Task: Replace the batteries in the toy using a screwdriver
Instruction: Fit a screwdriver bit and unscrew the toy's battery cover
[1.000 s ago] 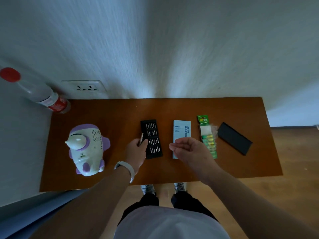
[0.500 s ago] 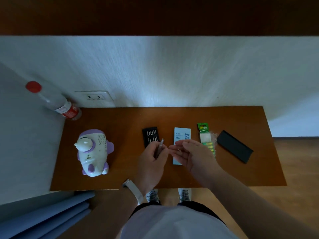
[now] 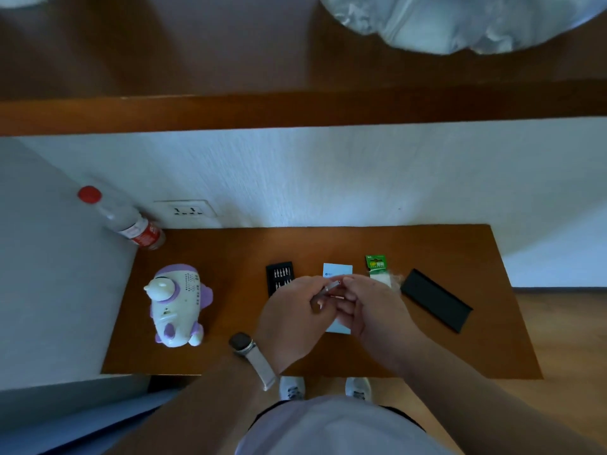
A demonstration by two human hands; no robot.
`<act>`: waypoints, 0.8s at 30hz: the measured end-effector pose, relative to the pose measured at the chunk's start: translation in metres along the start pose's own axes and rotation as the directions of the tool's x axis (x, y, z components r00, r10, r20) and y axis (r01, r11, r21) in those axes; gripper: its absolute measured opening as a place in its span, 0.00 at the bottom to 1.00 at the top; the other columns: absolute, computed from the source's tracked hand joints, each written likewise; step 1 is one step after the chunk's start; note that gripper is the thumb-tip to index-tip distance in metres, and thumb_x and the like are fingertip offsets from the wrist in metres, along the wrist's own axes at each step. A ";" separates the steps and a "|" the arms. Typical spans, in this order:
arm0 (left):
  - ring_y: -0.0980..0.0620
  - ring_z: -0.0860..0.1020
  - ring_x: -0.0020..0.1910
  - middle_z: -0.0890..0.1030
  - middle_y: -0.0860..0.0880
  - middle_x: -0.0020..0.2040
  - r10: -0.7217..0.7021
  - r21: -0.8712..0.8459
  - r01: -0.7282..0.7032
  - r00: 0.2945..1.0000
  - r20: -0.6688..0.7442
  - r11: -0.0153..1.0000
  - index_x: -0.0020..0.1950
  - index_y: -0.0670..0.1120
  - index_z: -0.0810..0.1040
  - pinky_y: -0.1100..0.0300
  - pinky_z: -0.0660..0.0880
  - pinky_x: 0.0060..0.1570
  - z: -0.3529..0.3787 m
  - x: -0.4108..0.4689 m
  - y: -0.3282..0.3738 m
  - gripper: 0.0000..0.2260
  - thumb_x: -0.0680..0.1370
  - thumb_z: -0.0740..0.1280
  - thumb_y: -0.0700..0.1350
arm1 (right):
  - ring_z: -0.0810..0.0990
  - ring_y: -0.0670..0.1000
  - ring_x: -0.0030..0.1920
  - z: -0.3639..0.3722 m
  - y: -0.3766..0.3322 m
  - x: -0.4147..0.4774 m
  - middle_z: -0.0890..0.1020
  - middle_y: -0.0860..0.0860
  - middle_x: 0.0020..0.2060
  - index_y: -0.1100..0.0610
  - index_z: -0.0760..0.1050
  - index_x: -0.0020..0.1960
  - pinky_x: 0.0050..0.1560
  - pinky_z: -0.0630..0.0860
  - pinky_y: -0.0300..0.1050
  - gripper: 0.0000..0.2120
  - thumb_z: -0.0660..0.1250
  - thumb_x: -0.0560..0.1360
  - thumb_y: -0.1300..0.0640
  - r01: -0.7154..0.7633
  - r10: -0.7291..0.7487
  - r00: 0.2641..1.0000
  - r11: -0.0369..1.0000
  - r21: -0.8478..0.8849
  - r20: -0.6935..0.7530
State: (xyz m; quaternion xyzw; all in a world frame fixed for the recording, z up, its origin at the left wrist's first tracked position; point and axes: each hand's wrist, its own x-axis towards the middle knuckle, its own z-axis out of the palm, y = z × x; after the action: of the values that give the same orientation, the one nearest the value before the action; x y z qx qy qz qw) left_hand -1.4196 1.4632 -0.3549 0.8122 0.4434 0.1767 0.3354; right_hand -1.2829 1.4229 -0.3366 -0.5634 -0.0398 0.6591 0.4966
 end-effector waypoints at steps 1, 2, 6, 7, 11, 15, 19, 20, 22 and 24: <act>0.57 0.73 0.35 0.79 0.55 0.40 0.041 0.063 -0.041 0.999 0.001 0.997 0.52 0.51 0.81 0.65 0.67 0.31 0.000 0.000 0.002 0.06 0.79 0.65 0.46 | 0.84 0.56 0.50 -0.003 -0.001 -0.001 0.85 0.61 0.47 0.63 0.80 0.52 0.54 0.79 0.50 0.12 0.57 0.81 0.63 0.001 -0.001 1.000 1.000 -0.008 0.002; 0.58 0.73 0.35 0.79 0.55 0.40 0.080 0.116 -0.080 0.997 0.004 0.990 0.53 0.52 0.81 0.67 0.66 0.31 -0.001 0.001 0.004 0.07 0.79 0.65 0.48 | 0.84 0.57 0.51 -0.005 -0.002 -0.003 0.85 0.61 0.48 0.63 0.80 0.52 0.54 0.79 0.50 0.12 0.57 0.81 0.63 0.002 -0.002 1.000 1.000 -0.017 0.002; 0.60 0.66 0.32 0.76 0.55 0.36 0.248 0.212 -0.245 0.969 0.013 0.946 0.51 0.52 0.82 0.71 0.58 0.30 -0.004 0.005 0.010 0.10 0.78 0.62 0.50 | 0.82 0.60 0.53 -0.015 -0.005 -0.008 0.84 0.63 0.50 0.62 0.82 0.52 0.55 0.80 0.52 0.15 0.56 0.81 0.62 0.032 -0.031 0.999 0.997 -0.067 0.022; 0.61 0.64 0.32 0.76 0.55 0.35 0.287 0.226 -0.283 0.958 0.013 0.932 0.51 0.51 0.83 0.73 0.56 0.31 -0.004 0.006 0.011 0.10 0.77 0.62 0.50 | 0.82 0.60 0.53 -0.017 -0.007 -0.009 0.83 0.63 0.50 0.62 0.82 0.52 0.55 0.80 0.53 0.15 0.56 0.81 0.62 0.043 -0.041 0.999 0.996 -0.076 0.026; 0.60 0.68 0.32 0.77 0.55 0.35 0.365 0.260 -0.352 0.931 -0.002 0.899 0.49 0.52 0.85 0.72 0.57 0.33 -0.003 0.008 0.016 0.10 0.77 0.63 0.47 | 0.83 0.55 0.45 -0.023 -0.012 -0.010 0.83 0.59 0.42 0.64 0.81 0.52 0.46 0.79 0.47 0.15 0.56 0.81 0.62 0.065 -0.062 0.996 0.997 -0.041 0.059; 0.57 0.75 0.32 0.80 0.54 0.37 0.377 0.250 -0.370 0.926 0.022 0.895 0.48 0.49 0.82 0.65 0.69 0.30 0.004 0.012 0.019 0.08 0.77 0.63 0.47 | 0.81 0.56 0.47 -0.028 -0.016 -0.013 0.82 0.63 0.47 0.67 0.80 0.55 0.46 0.78 0.47 0.16 0.56 0.81 0.61 0.069 -0.066 0.990 0.997 -0.023 0.123; 0.61 0.72 0.35 0.78 0.56 0.39 0.210 0.097 -0.208 0.978 -0.004 0.973 0.52 0.50 0.81 0.69 0.69 0.34 0.010 0.011 0.022 0.10 0.79 0.61 0.51 | 0.83 0.58 0.51 -0.033 -0.021 -0.018 0.83 0.65 0.51 0.67 0.78 0.56 0.54 0.79 0.50 0.16 0.53 0.81 0.63 0.090 -0.094 0.975 0.996 0.029 0.203; 0.60 0.73 0.35 0.78 0.57 0.38 0.146 0.017 -0.145 0.989 -0.017 0.989 0.51 0.50 0.80 0.68 0.69 0.34 0.010 0.010 0.025 0.09 0.80 0.62 0.51 | 0.83 0.58 0.51 -0.034 -0.022 -0.019 0.84 0.64 0.51 0.67 0.77 0.56 0.55 0.79 0.51 0.15 0.53 0.81 0.64 0.102 -0.107 0.968 0.994 0.032 0.225; 0.54 0.75 0.35 0.78 0.52 0.37 0.000 -0.167 -0.004 1.000 -0.022 0.986 0.49 0.51 0.80 0.59 0.75 0.35 0.009 0.011 0.032 0.06 0.81 0.64 0.49 | 0.84 0.56 0.50 -0.036 -0.026 -0.019 0.85 0.62 0.48 0.67 0.77 0.57 0.54 0.80 0.49 0.15 0.52 0.81 0.65 0.128 -0.124 0.957 0.992 0.001 0.264; 0.43 0.77 0.37 0.79 0.41 0.38 -0.112 -0.303 0.103 0.994 -0.011 0.947 0.48 0.53 0.79 0.51 0.76 0.38 0.004 0.010 0.040 0.05 0.81 0.65 0.45 | 0.84 0.55 0.47 -0.038 -0.027 -0.018 0.84 0.61 0.47 0.67 0.77 0.58 0.51 0.80 0.47 0.15 0.53 0.81 0.64 0.144 -0.120 0.949 0.988 -0.063 0.290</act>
State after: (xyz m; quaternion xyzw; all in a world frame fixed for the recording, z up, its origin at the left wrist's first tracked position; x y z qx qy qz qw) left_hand -1.3874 1.4550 -0.3301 0.7235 0.4594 0.2354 0.4584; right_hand -1.2393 1.4046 -0.3206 -0.4788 -0.1760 0.6963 0.5049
